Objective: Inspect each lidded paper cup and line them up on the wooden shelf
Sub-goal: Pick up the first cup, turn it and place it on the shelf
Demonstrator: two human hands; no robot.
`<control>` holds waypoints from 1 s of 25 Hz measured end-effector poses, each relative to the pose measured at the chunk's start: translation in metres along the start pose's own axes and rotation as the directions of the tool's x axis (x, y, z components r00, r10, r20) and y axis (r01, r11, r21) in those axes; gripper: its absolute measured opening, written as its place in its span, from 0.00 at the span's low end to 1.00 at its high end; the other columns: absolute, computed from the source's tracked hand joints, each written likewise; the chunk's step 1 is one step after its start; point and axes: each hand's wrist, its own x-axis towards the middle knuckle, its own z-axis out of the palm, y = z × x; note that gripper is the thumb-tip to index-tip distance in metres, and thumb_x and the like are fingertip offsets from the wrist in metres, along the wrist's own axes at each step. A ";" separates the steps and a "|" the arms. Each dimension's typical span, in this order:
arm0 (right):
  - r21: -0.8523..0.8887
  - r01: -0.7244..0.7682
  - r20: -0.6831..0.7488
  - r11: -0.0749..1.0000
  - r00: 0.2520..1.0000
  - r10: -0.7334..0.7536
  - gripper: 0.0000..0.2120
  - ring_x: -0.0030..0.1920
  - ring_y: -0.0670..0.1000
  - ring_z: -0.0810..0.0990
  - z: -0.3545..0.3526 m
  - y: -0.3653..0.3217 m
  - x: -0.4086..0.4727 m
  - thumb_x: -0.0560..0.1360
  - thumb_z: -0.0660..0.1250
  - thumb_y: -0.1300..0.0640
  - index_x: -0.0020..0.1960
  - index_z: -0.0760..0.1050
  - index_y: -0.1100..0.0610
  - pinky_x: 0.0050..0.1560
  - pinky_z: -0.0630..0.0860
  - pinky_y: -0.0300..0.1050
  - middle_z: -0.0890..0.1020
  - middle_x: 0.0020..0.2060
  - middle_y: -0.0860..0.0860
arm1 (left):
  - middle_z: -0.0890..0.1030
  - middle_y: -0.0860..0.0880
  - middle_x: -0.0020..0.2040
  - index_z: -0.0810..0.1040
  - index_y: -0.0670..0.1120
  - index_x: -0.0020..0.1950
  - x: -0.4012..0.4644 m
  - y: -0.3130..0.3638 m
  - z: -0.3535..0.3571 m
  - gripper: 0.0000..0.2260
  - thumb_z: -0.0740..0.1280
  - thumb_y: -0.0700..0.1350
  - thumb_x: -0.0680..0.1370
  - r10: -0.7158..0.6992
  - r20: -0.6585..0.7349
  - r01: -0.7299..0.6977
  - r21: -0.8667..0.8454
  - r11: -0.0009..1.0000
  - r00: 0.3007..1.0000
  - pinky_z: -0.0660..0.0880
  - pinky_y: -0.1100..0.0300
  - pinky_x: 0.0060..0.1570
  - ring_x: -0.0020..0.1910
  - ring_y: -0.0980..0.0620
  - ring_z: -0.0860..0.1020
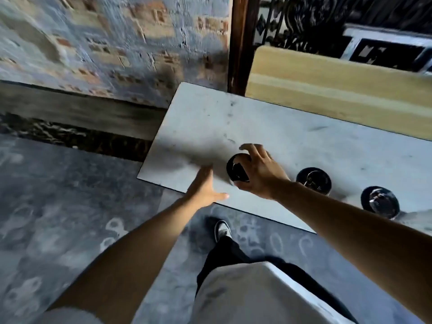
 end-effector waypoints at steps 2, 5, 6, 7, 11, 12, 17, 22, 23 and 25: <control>-0.029 0.012 -0.020 1.000 1.000 -0.013 0.24 0.61 0.65 0.75 0.006 0.000 0.005 0.67 0.77 0.48 0.59 0.80 0.57 0.59 0.77 0.59 0.77 0.64 0.60 | 0.76 0.42 0.71 0.71 0.43 0.73 0.017 0.009 0.007 0.42 0.77 0.57 0.63 -0.001 -0.003 0.001 -0.108 0.994 1.000 0.74 0.51 0.66 0.70 0.42 0.75; -0.025 -0.047 -0.025 0.999 0.999 0.047 0.23 0.61 0.64 0.74 0.012 0.000 0.004 0.68 0.75 0.48 0.59 0.80 0.56 0.60 0.76 0.58 0.77 0.63 0.58 | 0.85 0.53 0.51 0.76 0.52 0.56 0.039 0.021 0.022 0.24 0.76 0.52 0.61 0.043 0.016 -0.041 -0.138 0.990 0.999 0.77 0.57 0.39 0.49 0.47 0.84; -0.009 -0.051 -0.027 0.999 0.998 0.051 0.22 0.62 0.63 0.74 0.013 0.000 0.005 0.68 0.75 0.48 0.59 0.79 0.56 0.60 0.77 0.57 0.76 0.64 0.57 | 0.85 0.54 0.49 0.76 0.53 0.56 0.041 0.026 0.022 0.24 0.77 0.50 0.62 0.044 0.030 -0.038 -0.163 0.986 0.999 0.76 0.59 0.37 0.47 0.49 0.84; 0.006 -0.055 -0.030 0.998 0.998 0.056 0.22 0.63 0.63 0.73 0.013 0.001 0.007 0.69 0.75 0.49 0.60 0.79 0.56 0.60 0.77 0.56 0.75 0.64 0.57 | 0.85 0.54 0.48 0.76 0.54 0.56 0.042 0.033 0.022 0.23 0.78 0.48 0.64 0.069 0.026 -0.063 -0.199 0.978 0.997 0.76 0.58 0.37 0.46 0.50 0.83; 0.135 -0.128 -0.018 0.983 0.991 0.131 0.22 0.67 0.58 0.69 0.011 0.010 0.011 0.71 0.73 0.48 0.62 0.78 0.53 0.54 0.74 0.47 0.73 0.66 0.53 | 0.84 0.54 0.46 0.78 0.53 0.57 0.037 0.041 0.018 0.20 0.77 0.43 0.67 0.064 0.052 -0.048 -0.263 0.964 0.997 0.76 0.58 0.40 0.43 0.51 0.80; 0.175 -0.138 -0.022 0.975 0.989 0.144 0.22 0.67 0.56 0.69 0.008 0.013 0.011 0.71 0.73 0.48 0.63 0.77 0.52 0.54 0.75 0.47 0.73 0.66 0.52 | 0.83 0.55 0.46 0.77 0.53 0.58 0.035 0.042 0.014 0.21 0.77 0.44 0.67 0.056 0.055 -0.039 -0.282 0.959 0.997 0.77 0.59 0.40 0.43 0.52 0.80; 0.398 -0.238 0.016 0.886 0.967 0.253 0.29 0.67 0.52 0.68 -0.025 0.030 0.010 0.71 0.69 0.48 0.72 0.72 0.43 0.64 0.71 0.47 0.71 0.67 0.50 | 0.85 0.52 0.50 0.77 0.51 0.60 0.017 0.054 -0.014 0.22 0.76 0.48 0.68 0.139 0.025 -0.124 -0.314 0.941 0.990 0.78 0.59 0.41 0.45 0.51 0.83; 0.756 -0.306 0.087 0.578 0.923 0.375 0.23 0.60 0.55 0.80 -0.058 0.050 0.005 0.70 0.60 0.47 0.63 0.80 0.42 0.58 0.77 0.50 0.81 0.60 0.52 | 0.83 0.55 0.46 0.72 0.55 0.66 -0.006 0.090 -0.047 0.26 0.73 0.49 0.69 0.195 0.074 -0.158 -0.349 0.924 0.978 0.78 0.63 0.34 0.39 0.57 0.82; 0.822 -0.295 0.098 0.487 0.916 0.388 0.21 0.59 0.56 0.81 -0.062 0.050 0.002 0.71 0.59 0.50 0.61 0.81 0.44 0.55 0.77 0.48 0.82 0.60 0.54 | 0.83 0.56 0.45 0.73 0.56 0.65 -0.010 0.099 -0.052 0.25 0.73 0.49 0.69 0.196 0.079 -0.157 -0.348 0.924 0.977 0.78 0.63 0.34 0.37 0.59 0.81; 0.904 -0.256 0.092 0.342 0.899 0.429 0.21 0.57 0.56 0.82 -0.066 0.051 -0.006 0.72 0.57 0.53 0.59 0.82 0.50 0.55 0.76 0.49 0.83 0.60 0.58 | 0.83 0.55 0.45 0.73 0.56 0.62 -0.017 0.119 -0.059 0.23 0.74 0.52 0.69 0.212 0.081 -0.175 -0.324 0.930 0.974 0.80 0.60 0.39 0.39 0.58 0.82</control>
